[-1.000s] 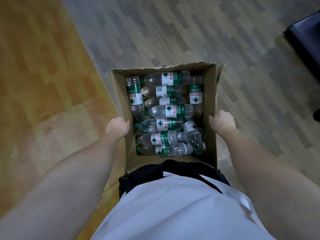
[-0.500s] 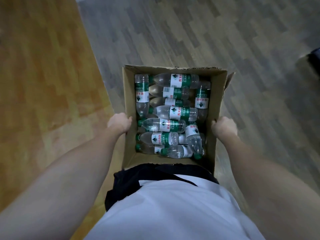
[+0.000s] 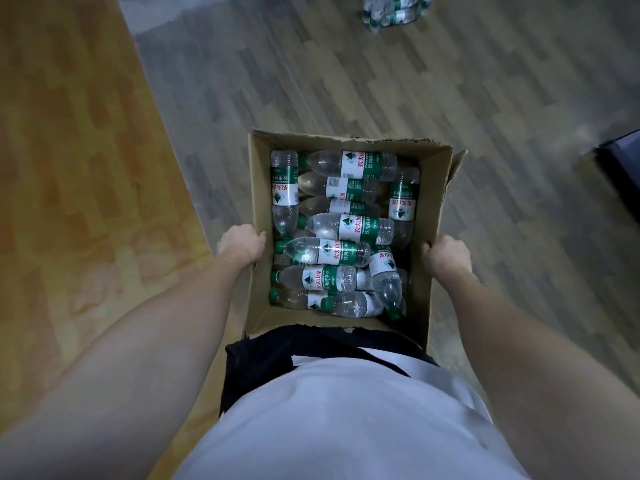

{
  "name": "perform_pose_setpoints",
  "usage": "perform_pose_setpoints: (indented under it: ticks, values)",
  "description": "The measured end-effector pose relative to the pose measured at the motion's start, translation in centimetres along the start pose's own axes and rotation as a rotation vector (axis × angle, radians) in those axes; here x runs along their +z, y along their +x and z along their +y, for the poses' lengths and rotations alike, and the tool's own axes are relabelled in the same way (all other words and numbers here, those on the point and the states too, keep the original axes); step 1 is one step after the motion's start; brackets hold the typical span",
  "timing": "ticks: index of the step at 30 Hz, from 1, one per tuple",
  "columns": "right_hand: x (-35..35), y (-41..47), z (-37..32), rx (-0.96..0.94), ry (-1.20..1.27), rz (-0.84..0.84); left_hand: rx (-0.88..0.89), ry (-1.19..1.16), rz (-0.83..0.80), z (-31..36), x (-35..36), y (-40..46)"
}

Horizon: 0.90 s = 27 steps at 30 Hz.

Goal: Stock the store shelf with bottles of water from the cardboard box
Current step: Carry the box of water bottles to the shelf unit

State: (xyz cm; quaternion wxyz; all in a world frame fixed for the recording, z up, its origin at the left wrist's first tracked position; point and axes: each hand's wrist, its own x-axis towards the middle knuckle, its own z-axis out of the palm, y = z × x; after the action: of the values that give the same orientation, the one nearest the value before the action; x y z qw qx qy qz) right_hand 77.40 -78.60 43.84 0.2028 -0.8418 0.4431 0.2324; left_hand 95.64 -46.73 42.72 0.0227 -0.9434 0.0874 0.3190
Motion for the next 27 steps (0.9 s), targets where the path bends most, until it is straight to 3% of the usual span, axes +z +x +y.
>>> perform_pose_setpoints:
  ticks: [11,20,27]
  values:
    - [-5.3,6.5,-12.6,0.009,-0.035,0.032,-0.032,-0.085,-0.066,-2.9,-7.2,10.9]
    - [-8.3,12.8,-16.2,0.0,-0.052,0.016,-0.079,-0.097,-0.092,-0.3,-10.0,16.5]
    - [-12.6,20.9,-17.6,-0.033,-0.021,-0.013,-0.12,-0.075,-0.085,5.3,-13.8,20.8]
